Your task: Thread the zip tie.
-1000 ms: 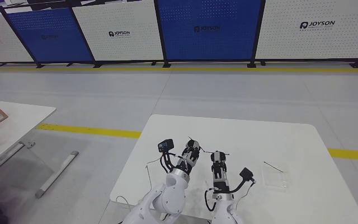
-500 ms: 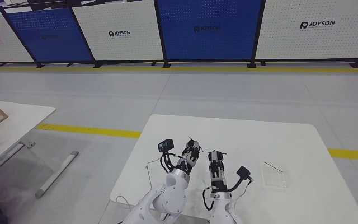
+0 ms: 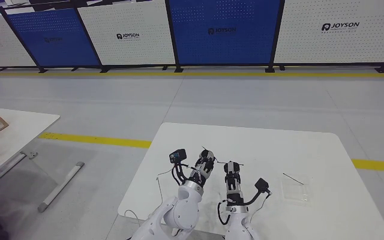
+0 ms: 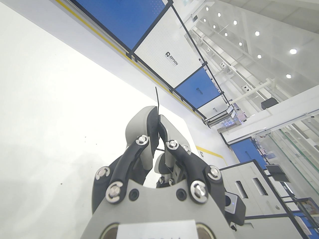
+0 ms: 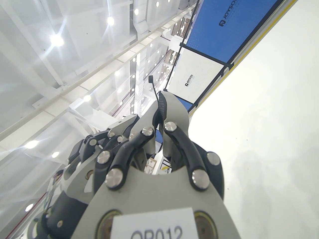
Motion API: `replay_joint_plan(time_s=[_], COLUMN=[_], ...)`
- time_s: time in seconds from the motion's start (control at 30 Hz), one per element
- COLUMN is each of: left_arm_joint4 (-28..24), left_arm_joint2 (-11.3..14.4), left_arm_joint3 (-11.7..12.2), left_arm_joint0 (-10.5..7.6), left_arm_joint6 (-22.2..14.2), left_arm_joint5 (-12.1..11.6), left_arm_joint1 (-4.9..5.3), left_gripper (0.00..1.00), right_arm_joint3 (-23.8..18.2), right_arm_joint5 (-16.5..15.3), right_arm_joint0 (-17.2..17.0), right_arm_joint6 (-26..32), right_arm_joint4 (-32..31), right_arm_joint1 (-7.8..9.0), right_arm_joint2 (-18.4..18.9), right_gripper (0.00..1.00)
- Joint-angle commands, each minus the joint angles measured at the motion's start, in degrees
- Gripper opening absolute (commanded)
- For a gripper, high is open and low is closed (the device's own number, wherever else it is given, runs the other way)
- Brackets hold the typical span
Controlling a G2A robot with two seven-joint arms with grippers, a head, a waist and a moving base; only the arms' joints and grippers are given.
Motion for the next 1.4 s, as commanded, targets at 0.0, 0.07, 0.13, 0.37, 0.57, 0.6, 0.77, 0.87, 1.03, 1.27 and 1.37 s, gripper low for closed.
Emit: replay_joint_plan(time_s=[0.0, 0.07, 0.13, 0.37, 0.57, 0.6, 0.77, 0.87, 1.03, 1.27, 1.37], left_arm_joint4=[0.00, -0.99, -2.76, -4.46, -6.14, -6.15, -6.87, -6.05, -3.88, 1.92, 3.09], left_arm_joint2=[0.00, -0.25, -0.64, -1.01, -1.15, -1.18, -1.37, -1.32, -1.32, 0.18, 0.58], left_arm_joint3=[0.00, 0.05, -0.01, -0.30, -0.88, -0.92, -1.11, -1.07, -0.49, 0.94, 1.27], left_arm_joint0=[0.00, 0.03, 0.02, 0.16, 0.38, 0.42, 0.73, 0.79, 0.74, 0.47, 0.35], left_arm_joint6=[0.00, 0.05, 0.25, -0.71, 0.02, -0.04, -0.62, -0.25, 1.42, 3.06, 2.69], left_arm_joint5=[0.00, -0.44, -0.86, -1.47, -2.49, -2.60, -2.96, -2.83, -2.42, -2.83, -2.89], left_arm_joint1=[0.00, -0.07, -0.23, -0.46, -0.76, -0.79, -0.89, -0.94, -1.05, -1.19, -1.24], left_gripper=[0.00, 0.00, 0.00, 0.00, 0.00, 0.00, 0.00, 0.00, 0.00, 0.00, 0.00], right_arm_joint3=[0.00, -0.15, -0.71, -1.89, -1.70, -1.57, -1.29, -1.28, -2.58, -3.69, -3.48], right_arm_joint5=[0.00, 0.11, -0.11, -1.33, -1.33, -1.33, -1.33, -1.33, -1.33, -1.33, -1.33], right_arm_joint0=[0.00, -0.06, -0.24, -0.50, -0.42, -0.35, -0.20, -0.14, -1.31, -2.53, -2.57], right_arm_joint6=[0.00, 0.43, 2.11, 3.72, 3.46, 3.45, 3.26, 2.39, -0.51, -1.20, -0.63], right_arm_joint4=[0.00, 0.05, 0.61, 0.90, 0.85, 0.96, 1.28, 1.62, 0.93, -0.66, -0.58], right_arm_joint1=[0.00, 0.02, 0.13, 0.25, 0.34, 0.36, 0.38, 0.41, 0.75, 1.29, 1.35], right_arm_joint2=[0.00, 0.05, 0.40, 0.58, 0.61, 0.64, 0.47, 0.36, 0.64, 1.00, 1.11], right_gripper=[0.00, 0.00, 0.00, 0.00, 0.00, 0.00, 0.00, 0.00, 0.00, 0.00, 0.00])
